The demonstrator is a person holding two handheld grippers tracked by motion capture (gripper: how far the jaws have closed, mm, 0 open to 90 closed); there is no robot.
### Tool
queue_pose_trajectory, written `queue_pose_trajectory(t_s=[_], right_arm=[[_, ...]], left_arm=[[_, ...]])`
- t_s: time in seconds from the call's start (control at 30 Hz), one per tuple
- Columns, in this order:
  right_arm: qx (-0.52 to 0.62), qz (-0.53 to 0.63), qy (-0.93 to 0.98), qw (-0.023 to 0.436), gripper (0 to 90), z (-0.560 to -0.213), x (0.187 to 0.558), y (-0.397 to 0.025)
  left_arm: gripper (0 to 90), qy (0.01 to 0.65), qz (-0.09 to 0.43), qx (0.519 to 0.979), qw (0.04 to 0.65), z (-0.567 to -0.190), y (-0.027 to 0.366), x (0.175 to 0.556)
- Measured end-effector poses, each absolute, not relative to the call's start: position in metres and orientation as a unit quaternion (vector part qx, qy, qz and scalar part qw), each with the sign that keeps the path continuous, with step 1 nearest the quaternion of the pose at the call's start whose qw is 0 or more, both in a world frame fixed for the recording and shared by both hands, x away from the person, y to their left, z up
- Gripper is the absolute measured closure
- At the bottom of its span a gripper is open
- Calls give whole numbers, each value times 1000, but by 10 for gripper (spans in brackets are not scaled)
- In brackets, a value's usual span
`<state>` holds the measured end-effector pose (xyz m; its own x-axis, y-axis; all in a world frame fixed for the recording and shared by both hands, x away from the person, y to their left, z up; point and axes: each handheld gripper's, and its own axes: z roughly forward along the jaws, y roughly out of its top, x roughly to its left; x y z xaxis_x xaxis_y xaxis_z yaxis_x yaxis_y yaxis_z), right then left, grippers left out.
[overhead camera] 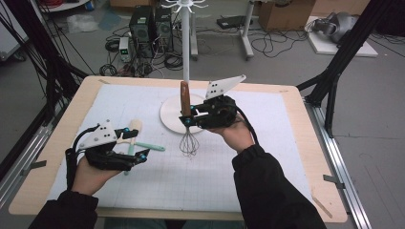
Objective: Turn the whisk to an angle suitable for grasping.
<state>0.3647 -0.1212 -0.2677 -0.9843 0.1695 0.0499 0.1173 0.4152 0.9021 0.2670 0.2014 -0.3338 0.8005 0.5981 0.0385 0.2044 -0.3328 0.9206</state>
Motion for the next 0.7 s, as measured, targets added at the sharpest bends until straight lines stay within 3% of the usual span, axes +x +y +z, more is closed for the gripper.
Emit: queue_pose_trajectory(t_s=[0.7], right_arm=[[81, 538, 838, 31, 726, -231, 381, -118]], left_arm=[[221, 267, 199, 789, 516, -347, 210, 267]])
